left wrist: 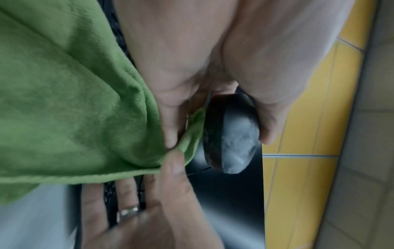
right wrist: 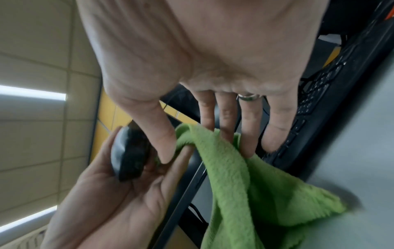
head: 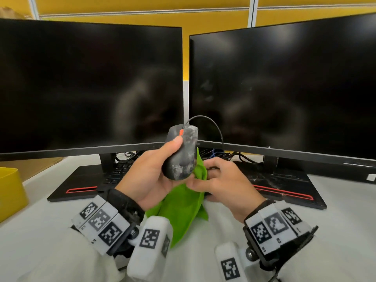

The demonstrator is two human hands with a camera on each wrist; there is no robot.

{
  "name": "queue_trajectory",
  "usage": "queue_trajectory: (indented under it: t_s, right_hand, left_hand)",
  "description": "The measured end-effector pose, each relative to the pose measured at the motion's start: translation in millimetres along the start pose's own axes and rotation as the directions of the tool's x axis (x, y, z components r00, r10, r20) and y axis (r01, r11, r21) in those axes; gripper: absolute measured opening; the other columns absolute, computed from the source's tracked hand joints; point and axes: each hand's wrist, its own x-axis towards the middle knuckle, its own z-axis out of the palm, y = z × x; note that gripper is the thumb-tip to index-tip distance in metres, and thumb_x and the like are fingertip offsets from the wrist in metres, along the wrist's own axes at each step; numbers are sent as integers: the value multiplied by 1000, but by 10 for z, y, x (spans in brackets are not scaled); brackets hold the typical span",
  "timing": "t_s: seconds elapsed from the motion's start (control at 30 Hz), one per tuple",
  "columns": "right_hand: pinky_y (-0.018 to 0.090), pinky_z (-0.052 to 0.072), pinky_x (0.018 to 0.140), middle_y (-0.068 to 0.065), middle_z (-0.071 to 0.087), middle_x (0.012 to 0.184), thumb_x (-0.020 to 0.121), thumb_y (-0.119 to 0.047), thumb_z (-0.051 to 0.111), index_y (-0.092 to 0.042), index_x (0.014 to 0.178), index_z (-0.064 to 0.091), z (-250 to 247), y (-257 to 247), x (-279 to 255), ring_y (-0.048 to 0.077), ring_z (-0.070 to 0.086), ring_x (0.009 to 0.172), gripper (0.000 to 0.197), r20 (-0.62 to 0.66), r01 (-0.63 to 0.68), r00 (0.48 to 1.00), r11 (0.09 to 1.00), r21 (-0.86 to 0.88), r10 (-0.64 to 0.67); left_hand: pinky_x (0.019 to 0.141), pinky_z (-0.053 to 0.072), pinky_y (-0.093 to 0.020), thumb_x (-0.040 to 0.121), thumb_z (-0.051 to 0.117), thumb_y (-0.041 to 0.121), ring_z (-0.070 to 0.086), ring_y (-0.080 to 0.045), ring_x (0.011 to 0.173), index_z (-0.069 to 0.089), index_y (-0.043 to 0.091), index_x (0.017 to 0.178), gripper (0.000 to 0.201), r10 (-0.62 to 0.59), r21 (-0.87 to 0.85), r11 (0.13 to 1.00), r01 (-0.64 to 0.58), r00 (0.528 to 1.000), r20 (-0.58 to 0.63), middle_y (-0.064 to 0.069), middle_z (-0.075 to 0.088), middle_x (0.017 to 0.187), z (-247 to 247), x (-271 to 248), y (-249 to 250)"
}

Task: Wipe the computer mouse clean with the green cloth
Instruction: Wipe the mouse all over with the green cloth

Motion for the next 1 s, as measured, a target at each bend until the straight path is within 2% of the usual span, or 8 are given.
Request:
queue_trajectory:
  t_s: [0.07, 0.13, 0.23, 0.4, 0.5, 0.6, 0.83, 1.0]
  right_hand:
    - [46, 66, 72, 24, 79, 93, 88, -2, 76, 0, 96, 72, -36, -5, 28, 39, 78, 88, 9, -77, -17, 997, 1000, -23, 15]
    - [54, 64, 75, 32, 74, 91, 88, 2, 68, 8, 92, 72, -133, -19, 71, 47, 74, 82, 9, -165, -62, 984, 998, 21, 64]
    - [53, 61, 80, 22, 76, 89, 86, -2, 70, 5, 94, 75, -261, -59, 111, 37, 74, 81, 12, -277, -96, 949, 974, 206, 152]
    - [60, 57, 93, 27, 76, 104, 94, -13, 68, 4, 105, 72, -372, -123, 121, 38, 72, 89, 21, -369, -59, 898, 897, 439, 239]
    - [60, 56, 96, 25, 76, 113, 96, -13, 59, 3, 115, 72, -399, -123, 108, 44, 73, 103, 28, -321, -27, 915, 829, 558, 246]
    - [60, 52, 101, 28, 72, 122, 96, -18, 44, 1, 120, 68, -427, -99, 93, 47, 69, 110, 38, -192, 5, 969, 765, 644, 156]
    - [60, 50, 104, 28, 67, 126, 76, -13, 35, -10, 85, 75, -407, -59, 63, 48, 61, 124, 41, 111, -53, 993, 679, 732, -42]
    - [61, 59, 93, 32, 62, 133, 78, 13, 30, 6, 126, 64, -253, -60, 75, 54, 54, 131, 59, 110, -11, 990, 725, 689, -90]
  left_hand:
    - [108, 50, -61, 86, 66, 38, 66, -35, 128, 77, 14, 122, 45, -38, 31, 999, 38, 999, 29, -19, 71, 133, -3, -6, 23]
    - [104, 53, -55, 83, 67, 42, 70, -28, 123, 82, 20, 110, 38, -57, 65, 996, 55, 998, 19, -11, 75, 129, -34, -10, 43]
    - [95, 56, -39, 80, 69, 45, 72, -18, 113, 79, 21, 116, 44, -37, 110, 993, 41, 999, -32, -8, 75, 129, -90, -4, 43]
    - [88, 51, -35, 83, 68, 48, 69, -15, 95, 71, 19, 129, 54, -36, 140, 989, 42, 998, -46, -7, 77, 119, -133, 13, 20]
    - [80, 53, -33, 83, 67, 46, 70, -11, 82, 74, 21, 117, 42, -20, 126, 992, 23, 999, -27, -1, 76, 100, -144, 4, -8]
    - [88, 53, -37, 83, 67, 46, 72, -13, 90, 75, 19, 116, 42, 1, 139, 990, 2, 1000, -26, -2, 78, 103, -155, -12, -32]
    - [86, 59, -37, 80, 71, 47, 74, -15, 98, 78, 19, 112, 43, 29, 211, 977, -21, 999, -32, -4, 80, 110, -106, -39, -78]
    - [93, 57, -44, 75, 72, 51, 74, -21, 101, 76, 15, 116, 55, 52, 304, 951, -48, 999, -3, -9, 80, 114, -119, -37, -142]
